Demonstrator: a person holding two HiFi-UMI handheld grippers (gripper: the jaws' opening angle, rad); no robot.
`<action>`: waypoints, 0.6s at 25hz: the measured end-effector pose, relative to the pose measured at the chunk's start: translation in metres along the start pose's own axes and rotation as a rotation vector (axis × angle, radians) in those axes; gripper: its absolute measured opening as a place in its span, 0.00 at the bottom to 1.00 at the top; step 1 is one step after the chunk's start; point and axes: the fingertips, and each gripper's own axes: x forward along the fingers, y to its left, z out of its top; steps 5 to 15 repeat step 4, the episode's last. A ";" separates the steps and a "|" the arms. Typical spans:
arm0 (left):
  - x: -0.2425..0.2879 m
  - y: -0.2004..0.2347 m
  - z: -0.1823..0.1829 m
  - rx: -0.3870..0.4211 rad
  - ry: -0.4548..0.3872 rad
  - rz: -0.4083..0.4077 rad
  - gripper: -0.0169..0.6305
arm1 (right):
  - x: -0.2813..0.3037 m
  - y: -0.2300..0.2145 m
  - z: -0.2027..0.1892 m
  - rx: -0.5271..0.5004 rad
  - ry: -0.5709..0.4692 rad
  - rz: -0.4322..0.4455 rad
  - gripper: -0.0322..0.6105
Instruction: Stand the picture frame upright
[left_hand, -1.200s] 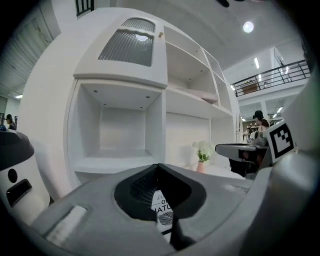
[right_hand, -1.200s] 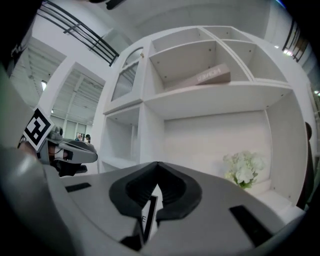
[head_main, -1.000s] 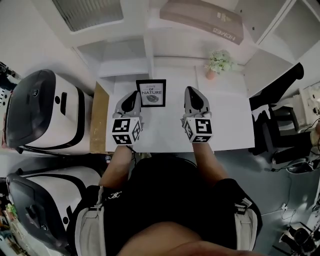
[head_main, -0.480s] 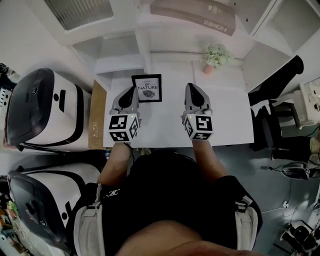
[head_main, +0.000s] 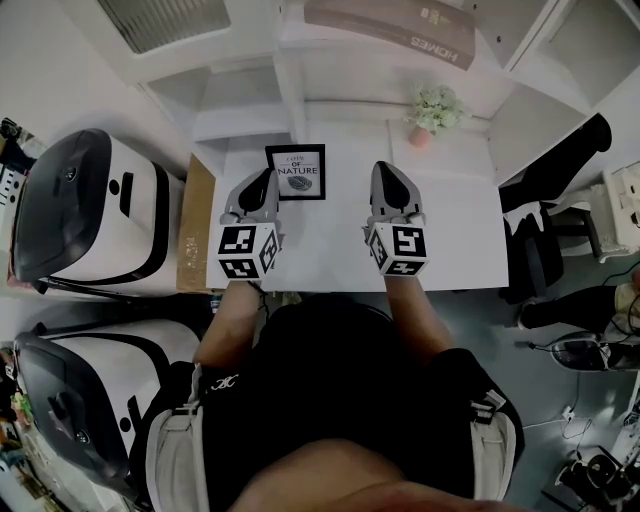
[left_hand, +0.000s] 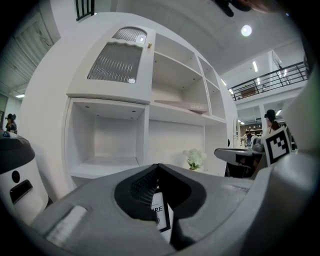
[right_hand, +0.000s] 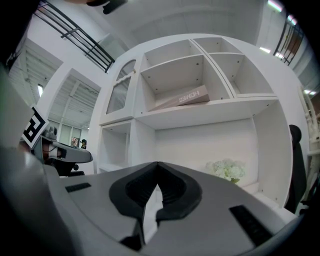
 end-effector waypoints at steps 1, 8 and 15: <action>0.000 0.000 0.000 0.000 0.001 0.001 0.05 | 0.000 0.000 0.000 0.005 0.000 0.001 0.05; -0.002 -0.003 -0.002 -0.001 0.004 -0.002 0.05 | -0.002 -0.003 -0.001 0.024 -0.003 0.001 0.05; -0.002 -0.003 -0.002 -0.001 0.004 -0.002 0.05 | -0.002 -0.003 -0.001 0.024 -0.003 0.001 0.05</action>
